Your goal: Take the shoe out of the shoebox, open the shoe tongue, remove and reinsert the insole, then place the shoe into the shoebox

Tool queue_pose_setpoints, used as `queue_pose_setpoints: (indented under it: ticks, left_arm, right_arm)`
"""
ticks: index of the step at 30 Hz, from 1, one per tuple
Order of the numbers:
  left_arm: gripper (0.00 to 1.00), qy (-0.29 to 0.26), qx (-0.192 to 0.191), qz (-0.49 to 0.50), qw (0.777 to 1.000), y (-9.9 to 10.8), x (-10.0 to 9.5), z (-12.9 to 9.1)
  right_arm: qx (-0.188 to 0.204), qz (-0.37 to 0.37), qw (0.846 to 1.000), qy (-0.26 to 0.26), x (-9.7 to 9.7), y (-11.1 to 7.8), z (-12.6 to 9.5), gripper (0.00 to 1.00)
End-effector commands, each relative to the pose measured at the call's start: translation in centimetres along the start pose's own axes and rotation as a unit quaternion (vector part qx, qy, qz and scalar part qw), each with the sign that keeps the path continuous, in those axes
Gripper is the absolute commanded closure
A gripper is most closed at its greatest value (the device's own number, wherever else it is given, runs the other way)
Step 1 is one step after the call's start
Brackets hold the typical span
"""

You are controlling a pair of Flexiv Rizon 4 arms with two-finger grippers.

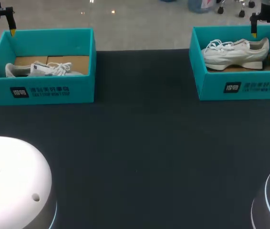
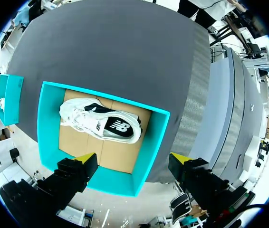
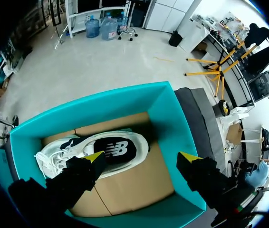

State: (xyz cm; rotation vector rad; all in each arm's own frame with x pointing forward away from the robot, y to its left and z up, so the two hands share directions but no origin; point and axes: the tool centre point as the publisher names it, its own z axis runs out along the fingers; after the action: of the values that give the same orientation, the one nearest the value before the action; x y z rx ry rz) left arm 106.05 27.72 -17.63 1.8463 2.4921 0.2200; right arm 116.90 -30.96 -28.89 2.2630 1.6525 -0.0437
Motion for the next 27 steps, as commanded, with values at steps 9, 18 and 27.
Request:
queue_pose_setpoints:
  ticks: [9,18,27]
  left_arm:
    - [0.0,0.001,-0.001,0.0,1.0,-0.1,0.0,0.0]
    - [0.0,0.001,-0.001,0.0,1.0,-0.1,0.0,0.0]
    - [0.0,0.001,-0.001,0.0,1.0,-0.1,0.0,0.0]
  right_arm:
    - [0.073,-0.036,0.997,0.003,-0.4,0.4,2.7,0.0]
    - [0.094,-0.045,0.995,-0.003,0.1,0.1,5.3,0.0]
    - [0.106,-0.052,0.993,0.001,0.2,0.6,7.1,0.0]
